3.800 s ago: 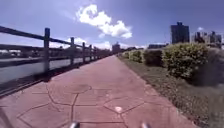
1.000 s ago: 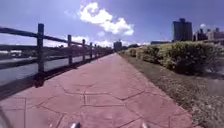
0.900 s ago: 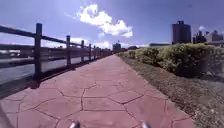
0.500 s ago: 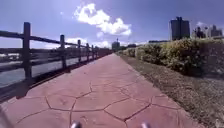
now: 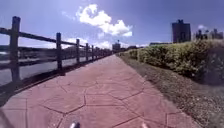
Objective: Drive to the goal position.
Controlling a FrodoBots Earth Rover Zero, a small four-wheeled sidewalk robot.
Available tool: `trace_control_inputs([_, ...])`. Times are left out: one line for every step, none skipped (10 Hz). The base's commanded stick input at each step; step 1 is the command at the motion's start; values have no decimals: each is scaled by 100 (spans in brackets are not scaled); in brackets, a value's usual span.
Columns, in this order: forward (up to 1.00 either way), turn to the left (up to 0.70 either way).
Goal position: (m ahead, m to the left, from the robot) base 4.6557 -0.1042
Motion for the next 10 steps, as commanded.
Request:
trace_control_inputs([85, 0])
trace_control_inputs([85, 0])
trace_control_inputs([85, 0])
trace_control_inputs([85, 0])
trace_control_inputs([85, 0])
trace_control_inputs([85, 0])
trace_control_inputs([85, 0])
trace_control_inputs([85, 0])
trace_control_inputs([85, 0])
trace_control_inputs([85, 0])
